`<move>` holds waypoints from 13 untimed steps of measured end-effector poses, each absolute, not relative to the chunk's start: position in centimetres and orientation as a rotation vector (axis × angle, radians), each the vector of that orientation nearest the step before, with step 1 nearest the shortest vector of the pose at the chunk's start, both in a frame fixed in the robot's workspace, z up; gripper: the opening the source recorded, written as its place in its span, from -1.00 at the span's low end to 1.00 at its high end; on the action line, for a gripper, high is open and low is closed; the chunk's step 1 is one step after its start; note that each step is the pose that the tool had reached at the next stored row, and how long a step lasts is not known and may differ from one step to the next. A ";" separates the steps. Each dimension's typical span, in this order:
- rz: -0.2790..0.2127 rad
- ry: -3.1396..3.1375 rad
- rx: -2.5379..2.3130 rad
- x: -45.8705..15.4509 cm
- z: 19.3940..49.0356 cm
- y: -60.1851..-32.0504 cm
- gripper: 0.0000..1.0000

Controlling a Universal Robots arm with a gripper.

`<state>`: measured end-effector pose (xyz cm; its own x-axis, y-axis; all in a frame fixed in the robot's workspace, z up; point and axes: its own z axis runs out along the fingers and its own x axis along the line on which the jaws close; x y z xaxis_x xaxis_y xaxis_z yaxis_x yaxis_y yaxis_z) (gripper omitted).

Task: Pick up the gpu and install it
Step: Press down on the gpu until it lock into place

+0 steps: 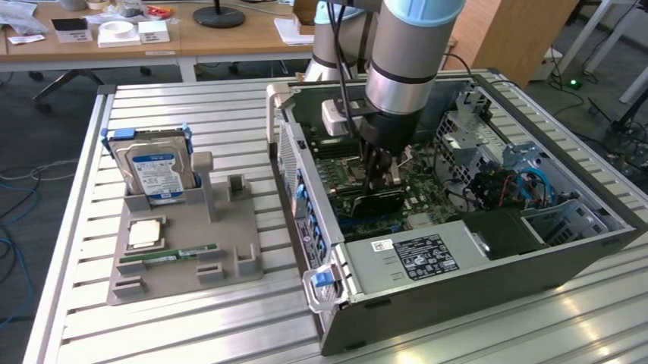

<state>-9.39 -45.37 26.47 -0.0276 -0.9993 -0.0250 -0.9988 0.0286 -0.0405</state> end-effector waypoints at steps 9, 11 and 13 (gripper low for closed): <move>-0.019 2.220 -2.158 -9.4 26.3 -45.4 -0.79; -0.018 2.220 -2.158 -9.4 26.3 -45.4 -0.79; -0.018 2.220 -2.158 -9.4 26.3 -45.4 -0.79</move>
